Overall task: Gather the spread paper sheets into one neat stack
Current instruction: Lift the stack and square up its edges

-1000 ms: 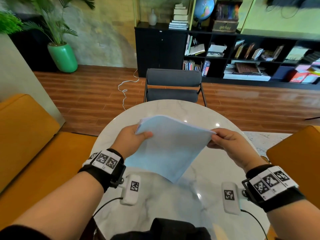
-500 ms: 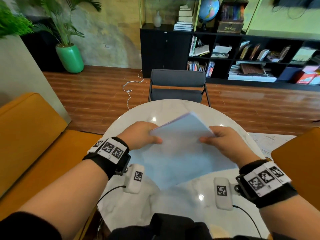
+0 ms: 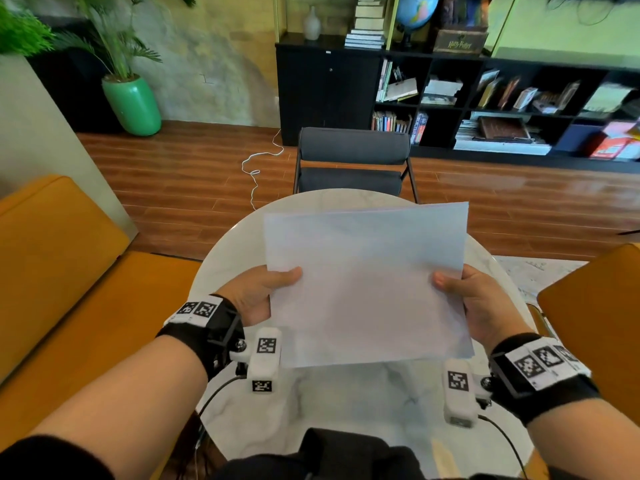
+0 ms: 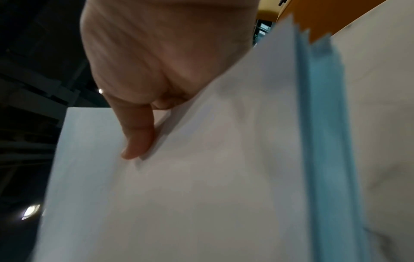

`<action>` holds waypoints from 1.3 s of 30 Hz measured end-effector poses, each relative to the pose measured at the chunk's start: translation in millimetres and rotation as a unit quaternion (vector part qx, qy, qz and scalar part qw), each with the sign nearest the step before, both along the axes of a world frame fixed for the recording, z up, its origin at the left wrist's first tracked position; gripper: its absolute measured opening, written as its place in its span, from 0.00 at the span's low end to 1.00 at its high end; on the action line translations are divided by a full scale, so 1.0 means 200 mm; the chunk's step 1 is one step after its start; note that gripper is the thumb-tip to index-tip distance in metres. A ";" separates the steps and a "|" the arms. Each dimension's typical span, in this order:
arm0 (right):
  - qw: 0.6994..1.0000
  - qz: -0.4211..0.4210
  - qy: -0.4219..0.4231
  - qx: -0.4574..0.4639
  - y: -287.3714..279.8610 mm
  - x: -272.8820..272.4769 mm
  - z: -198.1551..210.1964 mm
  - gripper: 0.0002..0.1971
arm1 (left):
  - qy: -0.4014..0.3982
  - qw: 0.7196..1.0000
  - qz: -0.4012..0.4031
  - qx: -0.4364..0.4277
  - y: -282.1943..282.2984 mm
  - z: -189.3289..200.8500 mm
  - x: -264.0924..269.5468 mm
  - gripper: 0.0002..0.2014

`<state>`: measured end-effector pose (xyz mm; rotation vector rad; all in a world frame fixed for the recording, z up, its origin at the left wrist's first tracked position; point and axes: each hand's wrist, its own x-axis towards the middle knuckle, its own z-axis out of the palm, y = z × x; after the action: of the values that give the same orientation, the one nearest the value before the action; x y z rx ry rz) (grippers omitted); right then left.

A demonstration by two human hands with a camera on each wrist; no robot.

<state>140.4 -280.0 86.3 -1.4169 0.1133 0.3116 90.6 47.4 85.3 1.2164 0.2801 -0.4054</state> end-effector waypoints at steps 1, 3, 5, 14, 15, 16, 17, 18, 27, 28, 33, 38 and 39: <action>1.000 0.002 0.006 0.004 0.00 0.00 -0.02 0.15 | 0.001 0.999 0.005 0.037 -0.01 0.01 0.00 0.09; 1.000 0.009 0.014 0.008 0.01 -0.01 -0.06 0.21 | -0.006 0.993 0.018 0.119 -0.03 0.01 0.01 0.12; 1.000 0.004 0.020 0.004 0.06 -0.03 -0.09 0.24 | -0.019 0.981 0.030 0.193 -0.07 -0.01 0.00 0.16; 0.990 -0.077 -0.032 -0.115 0.26 -0.05 -0.18 0.04 | -0.044 0.967 0.151 0.200 -0.16 -0.11 -0.02 0.07; 0.990 -0.082 -0.051 -0.102 0.26 -0.05 -0.16 0.04 | -0.054 0.968 0.156 0.188 -0.13 -0.12 -0.02 0.05; 0.990 -0.083 -0.065 -0.091 0.25 -0.05 -0.16 0.05 | -0.066 0.967 0.160 0.186 -0.11 -0.11 -0.03 0.04; 0.990 -0.082 -0.074 -0.088 0.23 -0.05 -0.17 0.05 | -0.073 0.968 0.151 0.188 -0.08 -0.13 -0.03 0.04; 0.990 -0.077 -0.072 -0.093 0.22 -0.05 -0.19 0.06 | -0.071 0.968 0.137 0.197 -0.07 -0.14 -0.04 0.04; 0.991 -0.077 0.025 -0.106 0.17 -0.11 -0.46 0.10 | 0.026 0.953 0.054 0.296 -0.08 -0.35 -0.10 0.13; 0.992 -0.074 0.009 -0.101 0.17 -0.10 -0.43 0.10 | 0.018 0.951 0.069 0.299 -0.07 -0.33 -0.09 0.11; 0.989 -0.061 0.005 -0.135 0.15 -0.09 -0.44 0.09 | 0.015 0.948 0.044 0.315 -0.03 -0.37 -0.07 0.08; 0.983 -0.035 0.042 -0.177 0.13 -0.12 -0.50 0.08 | 0.018 0.939 0.031 0.342 -0.04 -0.40 -0.10 0.12; 0.983 -0.028 0.031 -0.181 0.12 -0.11 -0.47 0.09 | 0.011 0.935 0.030 0.352 -0.02 -0.37 -0.08 0.10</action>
<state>118.6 -256.3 -7.0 -1.7618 0.2718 0.2982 74.9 43.4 10.9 1.9019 0.5077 -0.2681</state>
